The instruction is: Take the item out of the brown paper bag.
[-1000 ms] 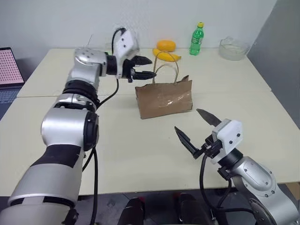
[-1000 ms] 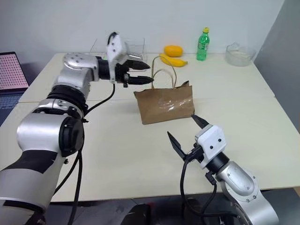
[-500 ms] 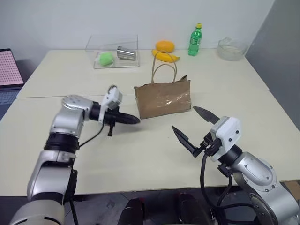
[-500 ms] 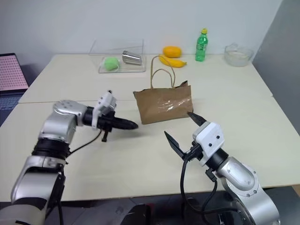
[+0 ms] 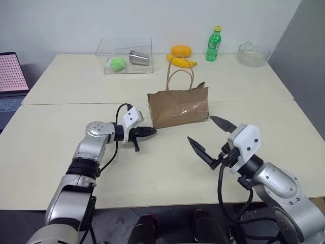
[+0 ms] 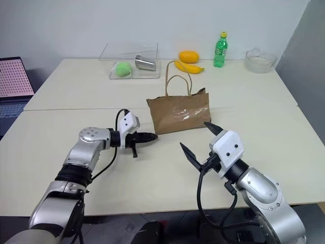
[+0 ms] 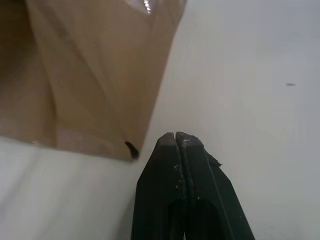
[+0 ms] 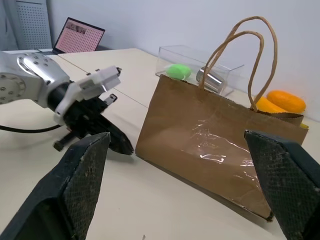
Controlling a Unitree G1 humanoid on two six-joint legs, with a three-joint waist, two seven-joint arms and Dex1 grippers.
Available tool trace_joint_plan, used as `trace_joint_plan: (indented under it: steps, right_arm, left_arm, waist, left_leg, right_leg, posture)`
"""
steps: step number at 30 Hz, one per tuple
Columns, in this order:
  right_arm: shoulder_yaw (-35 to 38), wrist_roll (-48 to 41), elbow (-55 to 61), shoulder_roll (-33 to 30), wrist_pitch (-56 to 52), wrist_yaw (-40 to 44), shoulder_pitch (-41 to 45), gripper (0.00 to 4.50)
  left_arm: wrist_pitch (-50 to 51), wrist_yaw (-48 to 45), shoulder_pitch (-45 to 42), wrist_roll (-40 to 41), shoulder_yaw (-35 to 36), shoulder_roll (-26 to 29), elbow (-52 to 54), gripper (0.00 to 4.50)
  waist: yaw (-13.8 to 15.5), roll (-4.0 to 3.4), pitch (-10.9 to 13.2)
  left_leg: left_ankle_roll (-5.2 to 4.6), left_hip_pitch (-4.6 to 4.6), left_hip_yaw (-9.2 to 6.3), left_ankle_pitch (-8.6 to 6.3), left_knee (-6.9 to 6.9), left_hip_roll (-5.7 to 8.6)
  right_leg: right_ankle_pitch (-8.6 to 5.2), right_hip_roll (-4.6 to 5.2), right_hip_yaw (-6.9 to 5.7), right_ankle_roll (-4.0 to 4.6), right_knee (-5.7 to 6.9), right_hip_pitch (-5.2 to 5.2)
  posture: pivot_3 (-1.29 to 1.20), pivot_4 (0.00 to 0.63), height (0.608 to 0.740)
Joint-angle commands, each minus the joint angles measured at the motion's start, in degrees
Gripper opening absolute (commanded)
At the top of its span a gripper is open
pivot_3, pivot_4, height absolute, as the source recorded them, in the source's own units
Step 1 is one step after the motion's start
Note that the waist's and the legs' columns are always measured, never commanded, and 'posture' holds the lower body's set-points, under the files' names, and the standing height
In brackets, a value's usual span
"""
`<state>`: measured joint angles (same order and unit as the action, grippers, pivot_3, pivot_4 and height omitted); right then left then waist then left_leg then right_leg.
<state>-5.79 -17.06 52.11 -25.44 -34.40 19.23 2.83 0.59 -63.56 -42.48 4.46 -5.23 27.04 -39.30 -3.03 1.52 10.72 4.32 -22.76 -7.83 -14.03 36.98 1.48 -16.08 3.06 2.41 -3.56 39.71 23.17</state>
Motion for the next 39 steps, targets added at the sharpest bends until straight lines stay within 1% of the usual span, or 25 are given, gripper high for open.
trace_joint_plan:
  steps: [1, 11, 16, 21, 23, 25, 27, 29, 31, 32, 35, 37, 39]
  right_arm:
    - [0.5, -0.43, 2.64, -0.21, 0.01, 0.08, 0.29, 4.5]
    - [0.39, -0.28, 2.66, -0.14, -0.32, -0.04, 0.4, 4.5]
    - [0.46, -0.41, 2.77, -0.22, -0.55, 0.14, 0.57, 4.5]
    - [0.35, -0.43, 2.7, -0.19, -0.72, 0.16, 0.7, 4.5]
    - [0.33, -0.46, 2.92, -0.21, -0.91, 0.12, 0.68, 4.5]
    - [0.39, -0.55, 3.08, -0.25, -1.15, 0.11, 0.71, 4.5]
    - [0.6, -0.5, 3.21, -0.44, -1.52, 0.04, 0.87, 4.5]
    - [1.1, -0.66, 3.39, -0.83, -2.44, 0.04, 1.13, 4.5]
    - [1.72, -1.14, 3.27, -1.05, -3.1, 0.18, 1.52, 4.5]
    - [2.24, -1.74, 2.66, -1.23, -3.28, 0.7, 2.12, 4.5]
    - [4.06, -4.15, 0.09, -1.77, -3.37, 3.11, 4.47, 4.5]
    - [5.55, -7.18, -2.72, -2.21, -2.97, 6.15, 7.09, 4.5]
    - [7.03, -9.93, -6.55, -3.3, -2.34, 9.89, 10.38, 4.5]
  left_arm:
    - [-4.36, 2.29, -3.06, -0.65, 0.75, -0.54, -3.27, 0.01]
    - [-11.52, 5.02, -5.96, -2.38, 0.51, -1.14, -11.25, 0.01]
    - [-15.41, 7.96, -7.71, -4.09, 0.67, -1.13, -15.81, 0.01]
    - [-16.45, 7.76, -8.52, -3.34, 1.23, -1.97, -17.15, 0.01]
    - [-15.26, 6.05, -7.69, -1.38, 2.14, -2.5, -15.59, 0.01]
    - [-12.51, 3.16, -4.89, 1.78, 3.39, -2.47, -10.25, 0.01]
    - [-7.81, 1.01, 0.64, 6.3, 4.98, -1.57, 0.29, 0.01]
    - [-1.06, 1.08, 7.25, 10.13, 6.29, -0.22, 12.98, 0.01]
    - [4.29, 2.91, 12.93, 13.13, 7.62, 0.52, 24.06, 0.01]
    - [7.95, 4.88, 17.25, 15.46, 8.75, 0.86, 32.05, 0.01]
    - [16.38, 10.7, 26.65, 21.18, 11.8, 1.07, 49.59, 0.01]
    - [19.89, 14.83, 30.48, 23.64, 13.68, 0.74, 57.55, 0.01]
    - [21.58, 18.27, 32.52, 25.36, 14.93, 0.22, 63.29, 0.01]
  waist:
    - [-0.02, 0.0, 0.0]
    - [-0.11, 0.0, 0.0]
    - [-0.12, 0.0, 0.0]
    - [-0.12, 0.0, 0.0]
    - [-0.12, 0.0, 0.0]
    - [-0.19, 0.0, 0.0]
    - [-0.43, 0.0, 0.0]
    - [-0.81, -0.02, -0.01]
    - [-1.08, -0.03, -0.02]
    - [-0.91, -0.03, -0.02]
    - [-0.59, -0.06, -0.04]
    - [-0.19, -0.06, -0.05]
    - [0.01, -0.08, -0.07]
  left_leg:
    - [0.0, 0.0, 0.0, 0.0, 0.0, 0.0]
    - [0.0, 0.02, 0.0, 0.0, -0.01, -0.01]
    - [0.0, 0.02, -0.01, 0.0, -0.01, -0.01]
    - [0.0, 0.01, -0.01, 0.0, -0.01, -0.01]
    - [0.0, 0.01, -0.01, 0.0, -0.01, 0.0]
    - [0.0, 0.0, -0.01, 0.0, -0.01, 0.0]
    - [0.0, 0.01, 0.0, 0.0, -0.02, -0.03]
    - [0.0, 0.03, 0.01, 0.0, -0.06, -0.1]
    - [0.0, 0.02, 0.0, 0.0, -0.08, -0.15]
    - [0.0, 0.04, -0.02, 0.0, -0.07, -0.16]
    - [0.01, 0.04, -0.01, 0.0, -0.02, -0.17]
    - [0.01, 0.07, 0.01, 0.0, -0.02, -0.18]
    - [0.01, 0.11, 0.04, 0.0, 0.0, -0.16]
  right_leg:
    - [0.0, 0.0, 0.0, 0.0, 0.0, 0.0]
    - [0.0, -0.01, -0.01, 0.0, 0.02, 0.0]
    - [0.0, -0.01, -0.01, 0.0, 0.02, 0.0]
    - [0.0, -0.01, -0.01, 0.0, 0.02, 0.0]
    - [0.0, -0.01, -0.01, 0.0, 0.02, 0.0]
    - [0.0, -0.01, -0.02, 0.0, 0.02, 0.0]
    - [0.0, -0.01, 0.0, 0.0, 0.02, 0.0]
    - [0.0, -0.01, 0.05, 0.0, 0.0, 0.02]
    - [0.0, -0.04, 0.04, 0.01, 0.0, 0.04]
    - [0.0, -0.03, 0.05, 0.01, 0.03, 0.04]
    - [0.03, -0.02, 0.08, 0.05, 0.01, 0.0]
    - [0.04, 0.01, 0.09, 0.05, -0.05, -0.06]
    - [0.04, -0.02, 0.08, 0.05, -0.11, -0.11]
  posture:
    - [0.0, 0.15, 0.74]
    - [0.0, 0.15, 0.74]
    - [0.0, 0.15, 0.74]
    - [0.0, 0.15, 0.74]
    - [0.0, 0.15, 0.74]
    - [0.0, 0.15, 0.74]
    - [0.0, 0.15, 0.74]
    - [0.0, 0.15, 0.74]
    - [0.0, 0.15, 0.74]
    - [0.0, 0.15, 0.74]
    - [0.0, 0.15, 0.74]
    - [0.0, 0.15, 0.74]
    - [0.0, 0.15, 0.74]
